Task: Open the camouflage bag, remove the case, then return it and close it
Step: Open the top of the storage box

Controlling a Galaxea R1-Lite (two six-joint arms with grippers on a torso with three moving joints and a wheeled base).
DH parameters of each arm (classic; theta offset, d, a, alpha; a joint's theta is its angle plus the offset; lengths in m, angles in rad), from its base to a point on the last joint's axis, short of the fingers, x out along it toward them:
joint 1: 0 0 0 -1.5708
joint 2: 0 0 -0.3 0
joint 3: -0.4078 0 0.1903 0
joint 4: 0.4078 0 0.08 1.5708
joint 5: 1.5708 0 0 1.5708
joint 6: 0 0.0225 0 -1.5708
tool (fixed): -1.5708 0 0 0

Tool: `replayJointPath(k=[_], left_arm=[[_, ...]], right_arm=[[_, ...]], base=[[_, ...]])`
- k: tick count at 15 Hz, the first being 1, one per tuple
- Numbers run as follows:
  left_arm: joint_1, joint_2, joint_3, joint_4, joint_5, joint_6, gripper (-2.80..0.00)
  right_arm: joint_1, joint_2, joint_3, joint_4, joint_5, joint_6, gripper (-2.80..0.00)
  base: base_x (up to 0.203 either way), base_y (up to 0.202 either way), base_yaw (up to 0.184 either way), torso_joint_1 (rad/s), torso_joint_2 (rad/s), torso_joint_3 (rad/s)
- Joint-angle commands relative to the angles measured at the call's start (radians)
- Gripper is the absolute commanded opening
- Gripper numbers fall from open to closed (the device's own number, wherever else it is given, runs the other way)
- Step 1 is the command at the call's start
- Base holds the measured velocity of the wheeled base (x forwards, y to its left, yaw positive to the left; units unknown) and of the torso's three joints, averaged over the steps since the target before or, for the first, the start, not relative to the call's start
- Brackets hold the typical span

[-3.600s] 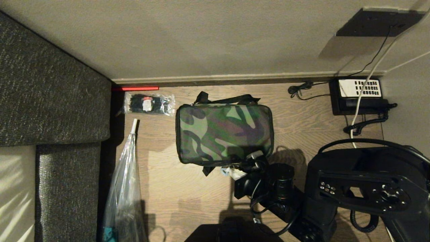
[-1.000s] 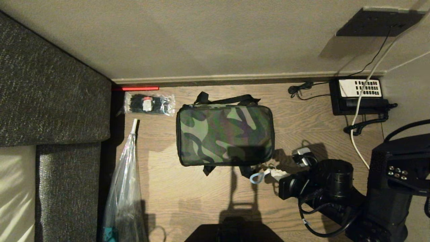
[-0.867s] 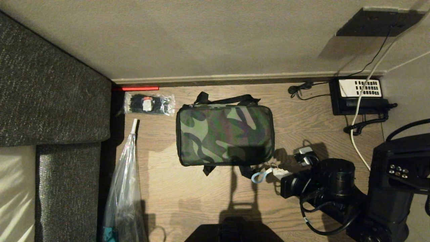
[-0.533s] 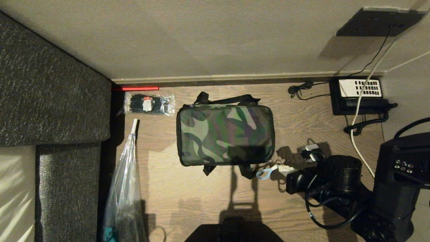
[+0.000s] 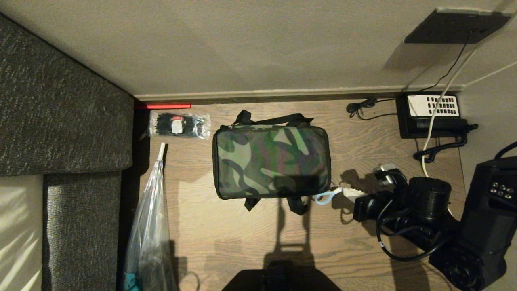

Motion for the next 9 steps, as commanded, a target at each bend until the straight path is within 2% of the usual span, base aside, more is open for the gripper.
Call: replayJointPath(k=[1,9], left_arm=[[0.0,-0.002,0.003,0.0,0.0,-0.001,-2.8],[0.0,-0.001,0.003,0.0,0.0,-0.001,-2.8]], right_arm=[[-0.002,-0.027,-0.04,-0.01,0.001,0.006,-2.8],[-0.004,-0.006,-0.103,-0.01,0.028,0.017,-2.8]], base=[[0.0,0.0,0.0,0.0,0.0,0.0],[0.0,0.0,0.0,0.0,0.0,0.0]])
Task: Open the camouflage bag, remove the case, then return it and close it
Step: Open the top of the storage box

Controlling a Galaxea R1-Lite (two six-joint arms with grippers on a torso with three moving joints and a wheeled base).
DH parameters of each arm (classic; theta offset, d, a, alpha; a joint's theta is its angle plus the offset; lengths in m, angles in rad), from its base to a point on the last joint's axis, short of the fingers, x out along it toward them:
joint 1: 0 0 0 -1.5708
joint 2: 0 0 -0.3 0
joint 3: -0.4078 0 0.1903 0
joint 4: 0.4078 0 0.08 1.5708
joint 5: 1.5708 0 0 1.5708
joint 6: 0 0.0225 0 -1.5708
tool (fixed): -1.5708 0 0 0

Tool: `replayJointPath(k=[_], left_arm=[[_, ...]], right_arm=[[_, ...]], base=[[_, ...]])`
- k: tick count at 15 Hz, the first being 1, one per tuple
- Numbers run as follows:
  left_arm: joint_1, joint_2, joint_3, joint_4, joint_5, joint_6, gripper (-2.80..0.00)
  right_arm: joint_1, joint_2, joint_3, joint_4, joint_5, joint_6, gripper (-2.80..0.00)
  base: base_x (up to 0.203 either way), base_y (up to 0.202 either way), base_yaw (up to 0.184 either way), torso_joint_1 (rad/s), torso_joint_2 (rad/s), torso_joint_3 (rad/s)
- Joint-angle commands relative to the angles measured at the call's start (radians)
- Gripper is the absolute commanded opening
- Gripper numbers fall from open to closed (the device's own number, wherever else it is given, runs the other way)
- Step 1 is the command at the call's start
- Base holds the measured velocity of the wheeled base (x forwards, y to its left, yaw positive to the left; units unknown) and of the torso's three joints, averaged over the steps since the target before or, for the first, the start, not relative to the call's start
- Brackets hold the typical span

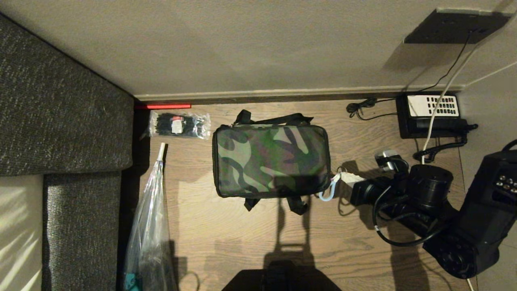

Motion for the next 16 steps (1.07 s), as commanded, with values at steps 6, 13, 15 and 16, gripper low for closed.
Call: replayJointPath(k=[6,13,15,16], left_arm=[[0.0,-0.002,0.003,0.0,0.0,0.0,-2.8],[0.0,-0.002,0.003,0.0,0.0,0.0,-2.8],[0.0,-0.002,0.003,0.0,0.0,0.0,-2.8],[0.0,-0.002,0.003,0.0,0.0,0.0,-2.8]], right_arm=[[-0.016,0.059,-0.1,-0.009,-0.001,-0.022,-2.8],[-0.022,0.065,-0.245,0.028,0.002,-0.016,-2.8],[-0.021,0.06,-0.269,0.05,0.002,-0.009,-2.8],[-0.021,0.057,-0.281,0.063,0.002,-0.004,-2.8]], base=[[0.0,0.0,0.0,0.0,0.0,0.0],[0.0,0.0,0.0,0.0,0.0,0.0],[0.0,0.0,0.0,0.0,0.0,0.0],[0.0,0.0,0.0,0.0,0.0,0.0]])
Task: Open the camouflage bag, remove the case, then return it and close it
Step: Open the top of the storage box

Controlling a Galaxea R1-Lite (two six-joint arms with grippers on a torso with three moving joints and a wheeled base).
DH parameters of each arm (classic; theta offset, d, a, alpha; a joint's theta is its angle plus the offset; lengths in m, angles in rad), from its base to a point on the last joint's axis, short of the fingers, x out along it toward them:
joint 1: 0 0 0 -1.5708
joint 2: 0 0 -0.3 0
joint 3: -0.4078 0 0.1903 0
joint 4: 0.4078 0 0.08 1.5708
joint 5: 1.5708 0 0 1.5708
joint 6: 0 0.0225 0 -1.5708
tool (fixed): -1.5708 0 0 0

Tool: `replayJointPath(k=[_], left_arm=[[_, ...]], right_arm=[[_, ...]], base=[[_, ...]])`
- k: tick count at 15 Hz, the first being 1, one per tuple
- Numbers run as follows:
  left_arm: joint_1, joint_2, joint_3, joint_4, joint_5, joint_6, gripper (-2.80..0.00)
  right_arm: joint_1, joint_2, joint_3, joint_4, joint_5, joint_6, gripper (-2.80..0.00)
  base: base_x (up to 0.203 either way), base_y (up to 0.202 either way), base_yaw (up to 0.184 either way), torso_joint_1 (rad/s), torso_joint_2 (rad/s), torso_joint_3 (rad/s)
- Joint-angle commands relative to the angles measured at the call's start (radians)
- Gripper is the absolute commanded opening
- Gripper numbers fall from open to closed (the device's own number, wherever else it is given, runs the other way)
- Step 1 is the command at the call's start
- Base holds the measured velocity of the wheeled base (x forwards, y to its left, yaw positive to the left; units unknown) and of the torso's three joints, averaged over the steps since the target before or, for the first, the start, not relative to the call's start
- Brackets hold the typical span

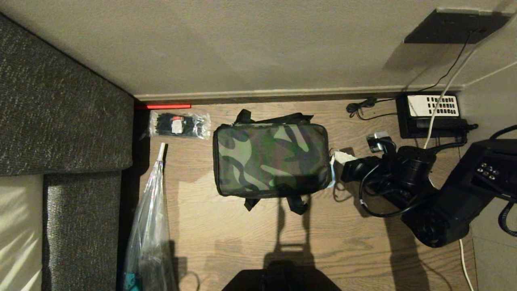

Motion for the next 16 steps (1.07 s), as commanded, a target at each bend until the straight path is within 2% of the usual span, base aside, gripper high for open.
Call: replayJointPath(k=[1,5,8,16], left_arm=[[0.0,-0.002,0.003,0.0,0.0,0.0,-2.8],[0.0,-0.002,0.003,0.0,0.0,0.0,-2.8],[0.0,-0.002,0.003,0.0,0.0,0.0,-2.8],[0.0,-0.002,0.003,0.0,0.0,0.0,-2.8]], right_arm=[[0.002,-0.006,-0.022,0.0,0.001,0.004,-2.8],[0.002,0.011,-0.118,0.023,0.001,0.009,-2.8],[0.002,0.012,-0.12,0.026,0.001,0.009,-2.8],[0.002,0.089,-0.327,0.07,0.0,0.007,-2.8]], base=[[0.0,0.0,0.0,0.0,0.0,0.0],[0.0,0.0,0.0,0.0,0.0,0.0],[0.0,0.0,0.0,0.0,0.0,0.0],[0.0,0.0,0.0,0.0,0.0,0.0]])
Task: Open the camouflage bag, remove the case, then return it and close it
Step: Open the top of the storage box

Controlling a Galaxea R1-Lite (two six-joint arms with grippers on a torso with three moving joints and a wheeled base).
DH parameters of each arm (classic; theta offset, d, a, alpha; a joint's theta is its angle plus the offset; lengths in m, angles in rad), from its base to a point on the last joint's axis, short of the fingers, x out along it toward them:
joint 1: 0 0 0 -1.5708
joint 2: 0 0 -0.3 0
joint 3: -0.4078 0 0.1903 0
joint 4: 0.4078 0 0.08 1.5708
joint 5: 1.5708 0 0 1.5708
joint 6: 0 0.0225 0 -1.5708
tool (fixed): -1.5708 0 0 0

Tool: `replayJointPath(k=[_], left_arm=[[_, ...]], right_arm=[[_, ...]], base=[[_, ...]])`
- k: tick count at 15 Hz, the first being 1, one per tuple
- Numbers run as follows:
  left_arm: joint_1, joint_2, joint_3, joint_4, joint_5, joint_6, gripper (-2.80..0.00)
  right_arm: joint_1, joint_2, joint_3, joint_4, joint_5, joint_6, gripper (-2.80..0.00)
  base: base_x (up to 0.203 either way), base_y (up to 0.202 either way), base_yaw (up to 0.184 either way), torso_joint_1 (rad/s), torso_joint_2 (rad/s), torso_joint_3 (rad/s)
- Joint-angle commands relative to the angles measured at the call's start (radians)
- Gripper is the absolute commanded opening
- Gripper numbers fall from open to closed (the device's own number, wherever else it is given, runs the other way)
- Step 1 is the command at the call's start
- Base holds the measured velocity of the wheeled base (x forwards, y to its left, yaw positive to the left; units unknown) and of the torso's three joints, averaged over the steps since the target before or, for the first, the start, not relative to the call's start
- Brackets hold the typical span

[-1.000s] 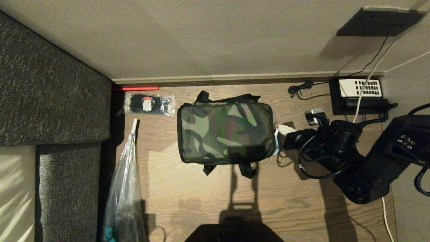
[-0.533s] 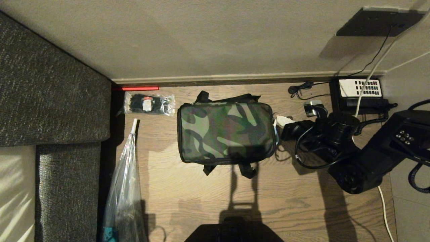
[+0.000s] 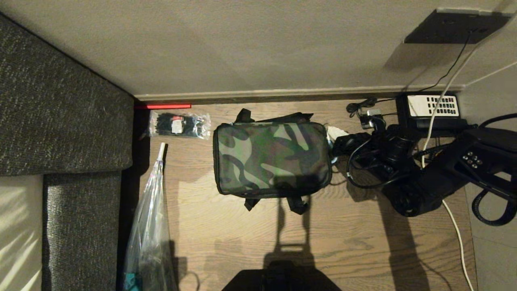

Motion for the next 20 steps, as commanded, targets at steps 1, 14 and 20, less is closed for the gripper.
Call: replayJointPath(k=[1,14,20], left_arm=[[0.0,-0.002,0.003,0.0,0.001,0.0,-2.8],[0.0,-0.002,0.003,0.0,0.001,0.0,-2.8],[0.0,-0.002,0.003,0.0,0.001,0.0,-2.8]], right_arm=[[0.001,0.022,-0.028,-0.004,0.001,0.001,-2.8],[0.001,0.04,-0.145,0.004,-0.007,0.024,-2.8],[0.002,0.046,-0.157,-0.006,-0.014,0.025,-2.8]], base=[[0.0,0.0,0.0,0.0,0.0,0.0],[0.0,0.0,0.0,0.0,0.0,0.0],[0.0,0.0,0.0,0.0,0.0,0.0]])
